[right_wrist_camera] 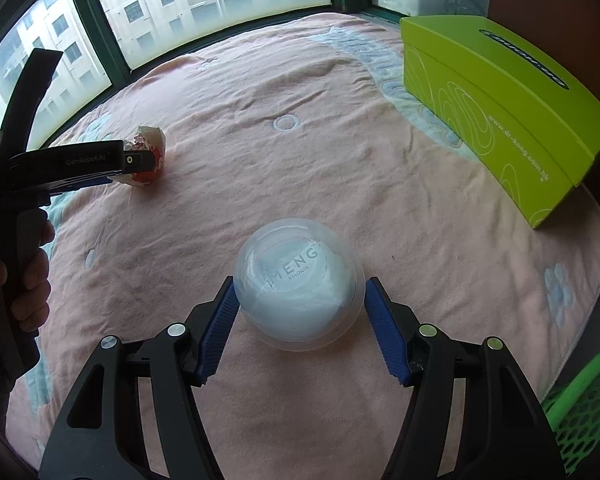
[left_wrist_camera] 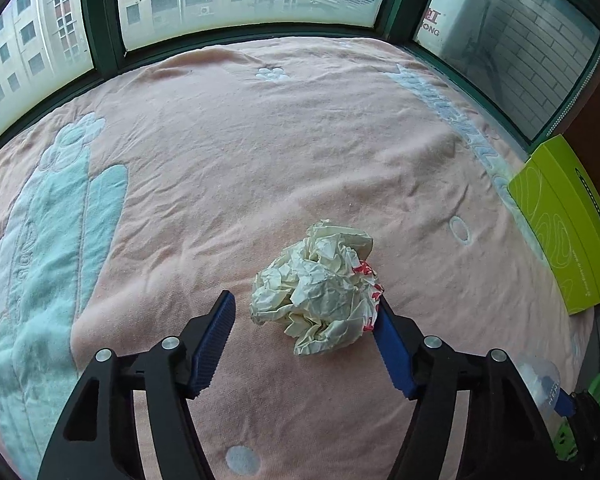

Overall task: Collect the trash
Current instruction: 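Grasp the clear cup with right gripper while left gripper grasps crumpled paper ball, then carry the clear cup and paper ball with both grippers over the green basket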

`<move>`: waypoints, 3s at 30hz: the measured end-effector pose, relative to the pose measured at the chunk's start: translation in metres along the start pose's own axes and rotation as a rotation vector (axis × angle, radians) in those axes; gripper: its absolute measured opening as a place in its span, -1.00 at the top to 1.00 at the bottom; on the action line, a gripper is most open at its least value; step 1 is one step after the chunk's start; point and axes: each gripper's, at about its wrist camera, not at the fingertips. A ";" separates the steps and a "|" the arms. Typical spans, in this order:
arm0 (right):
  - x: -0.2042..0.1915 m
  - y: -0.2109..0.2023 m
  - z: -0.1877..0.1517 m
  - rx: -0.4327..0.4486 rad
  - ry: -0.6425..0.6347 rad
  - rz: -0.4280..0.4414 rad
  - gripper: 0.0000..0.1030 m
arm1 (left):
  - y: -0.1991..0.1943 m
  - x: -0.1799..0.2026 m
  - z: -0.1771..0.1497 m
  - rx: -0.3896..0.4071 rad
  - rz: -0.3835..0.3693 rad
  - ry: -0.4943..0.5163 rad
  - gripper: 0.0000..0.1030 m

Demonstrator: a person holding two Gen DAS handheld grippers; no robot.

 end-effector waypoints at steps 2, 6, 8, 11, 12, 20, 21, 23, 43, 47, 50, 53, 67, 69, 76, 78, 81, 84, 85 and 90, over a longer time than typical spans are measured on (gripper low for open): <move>-0.001 -0.007 0.000 0.014 0.002 0.007 -0.24 | -0.001 0.000 0.000 0.001 -0.021 -0.007 0.00; -0.002 -0.025 -0.004 0.047 0.001 0.012 -0.24 | -0.009 0.002 -0.002 0.015 -0.033 -0.010 0.13; -0.001 -0.034 -0.006 0.062 0.013 0.023 -0.24 | -0.017 0.004 -0.005 0.026 -0.031 -0.005 0.16; -0.002 -0.047 -0.009 0.084 0.019 0.029 -0.24 | -0.032 0.005 -0.008 0.050 -0.039 0.003 0.17; -0.003 -0.051 -0.011 0.090 0.018 0.030 -0.24 | -0.038 0.006 -0.009 0.060 -0.033 0.009 0.17; -0.007 -0.093 -0.033 0.163 -0.015 0.004 -0.24 | -0.091 0.015 -0.028 0.133 -0.039 0.037 0.18; -0.006 -0.098 -0.037 0.170 -0.013 0.003 -0.24 | -0.098 0.017 -0.032 0.140 -0.043 0.039 0.18; -0.003 -0.108 -0.043 0.183 -0.005 0.009 -0.24 | -0.112 0.022 -0.039 0.155 -0.053 0.043 0.18; 0.021 -0.188 -0.103 0.296 0.030 -0.033 -0.24 | -0.217 0.064 -0.107 0.286 -0.110 0.089 0.18; 0.028 -0.200 -0.112 0.313 0.047 -0.043 -0.24 | -0.227 0.072 -0.117 0.300 -0.132 0.098 0.18; 0.034 -0.208 -0.119 0.324 0.065 -0.052 -0.24 | -0.233 0.078 -0.121 0.306 -0.149 0.100 0.18; 0.041 -0.215 -0.126 0.334 0.081 -0.062 -0.24 | -0.239 0.084 -0.127 0.313 -0.164 0.112 0.18; 0.078 -0.249 -0.155 0.379 0.156 -0.179 -0.24 | -0.257 0.126 -0.148 0.325 -0.251 0.169 0.18; 0.084 -0.252 -0.159 0.381 0.165 -0.201 -0.24 | -0.258 0.133 -0.151 0.325 -0.261 0.182 0.18; 0.106 -0.259 -0.170 0.384 0.215 -0.245 -0.25 | -0.260 0.160 -0.159 0.314 -0.304 0.223 0.18; 0.111 -0.260 -0.173 0.383 0.226 -0.252 -0.25 | -0.261 0.168 -0.161 0.312 -0.315 0.238 0.18; 0.116 -0.261 -0.177 0.383 0.241 -0.259 -0.26 | -0.262 0.180 -0.164 0.310 -0.330 0.260 0.18; 0.122 -0.263 -0.181 0.386 0.255 -0.265 -0.35 | -0.264 0.190 -0.167 0.308 -0.343 0.279 0.18; 0.123 -0.263 -0.182 0.386 0.258 -0.267 -0.36 | -0.264 0.193 -0.168 0.306 -0.347 0.285 0.18; 0.128 -0.267 -0.186 0.390 0.274 -0.272 -0.42 | -0.263 0.208 -0.172 0.295 -0.366 0.314 0.18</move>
Point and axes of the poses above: each gripper's, at about its wrist camera, not at the fingertips, and y roughly the way its jaws point, x to its right, z to its top, and after that the axes turned 1 degree about x, right-handed
